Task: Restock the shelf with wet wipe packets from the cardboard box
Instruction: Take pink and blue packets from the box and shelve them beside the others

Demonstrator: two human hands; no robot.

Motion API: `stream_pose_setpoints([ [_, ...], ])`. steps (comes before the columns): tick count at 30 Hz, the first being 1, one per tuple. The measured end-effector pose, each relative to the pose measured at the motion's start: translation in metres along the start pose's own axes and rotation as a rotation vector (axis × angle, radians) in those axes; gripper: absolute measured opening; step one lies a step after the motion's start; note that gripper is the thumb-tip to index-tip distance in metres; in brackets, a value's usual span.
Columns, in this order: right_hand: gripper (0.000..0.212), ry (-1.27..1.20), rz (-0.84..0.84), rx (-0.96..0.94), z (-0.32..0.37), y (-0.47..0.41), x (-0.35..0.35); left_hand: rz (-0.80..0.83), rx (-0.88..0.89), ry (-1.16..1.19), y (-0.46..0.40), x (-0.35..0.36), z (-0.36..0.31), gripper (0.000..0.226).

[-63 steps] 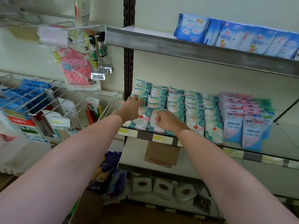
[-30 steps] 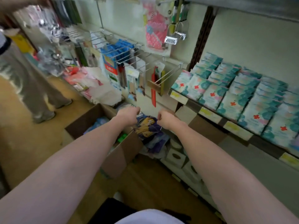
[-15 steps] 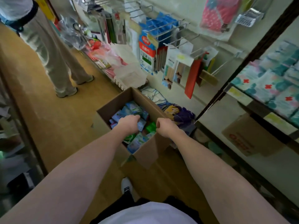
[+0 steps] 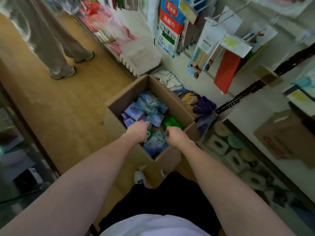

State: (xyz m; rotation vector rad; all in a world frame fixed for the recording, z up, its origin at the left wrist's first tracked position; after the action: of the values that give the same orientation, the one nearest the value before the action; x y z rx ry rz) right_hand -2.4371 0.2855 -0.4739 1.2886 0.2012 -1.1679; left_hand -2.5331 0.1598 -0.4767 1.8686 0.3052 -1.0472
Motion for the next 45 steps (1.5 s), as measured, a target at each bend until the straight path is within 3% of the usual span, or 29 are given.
stream_pose_setpoints([
  [6, 0.010, 0.014, 0.095, -0.032, -0.013, -0.062, 0.012, 0.082, -0.106, 0.113, -0.043, 0.022, 0.011, 0.041],
  [16, 0.024, 0.122, 0.294, -0.027, -0.064, -0.152, 0.052, 0.273, -0.234, 0.248, -0.102, 0.092, 0.013, 0.047],
  [21, 0.037, 0.232, 0.329, -0.070, -0.088, -0.180, 0.073, 0.309, -0.254, 0.319, -0.127, 0.127, 0.002, 0.075],
  [29, 0.044, 0.233, 0.385, -0.073, -0.095, -0.199, 0.092, 0.338, -0.263, 0.429, -0.152, 0.163, -0.014, 0.084],
  [33, 0.044, 0.270, 0.390, -0.099, -0.098, -0.203, 0.089, 0.337, -0.241, 0.305, -0.157, 0.162, -0.015, 0.066],
  [38, 0.054, 0.320, 0.478, -0.067, -0.099, -0.203, 0.090, 0.300, -0.221, -0.008, -0.154, 0.150, -0.005, 0.044],
  [45, 0.085, 0.297, 0.575, 0.114, -0.090, -0.194, 0.107, 0.356, -0.223, 0.104, -0.143, 0.140, 0.013, 0.030],
])
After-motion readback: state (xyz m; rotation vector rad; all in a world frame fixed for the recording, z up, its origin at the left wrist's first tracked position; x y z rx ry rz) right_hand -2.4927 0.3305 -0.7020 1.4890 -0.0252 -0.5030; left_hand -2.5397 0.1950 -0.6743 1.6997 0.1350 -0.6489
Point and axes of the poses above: each hand's wrist, its own y-axis away from the middle knuckle, its own x-axis out of the palm, z = x × y, the point moved 7 cm from there along -y, towards the middle knuckle, and after that the axes turned 5 degrees about -x, right-handed, at the moved point
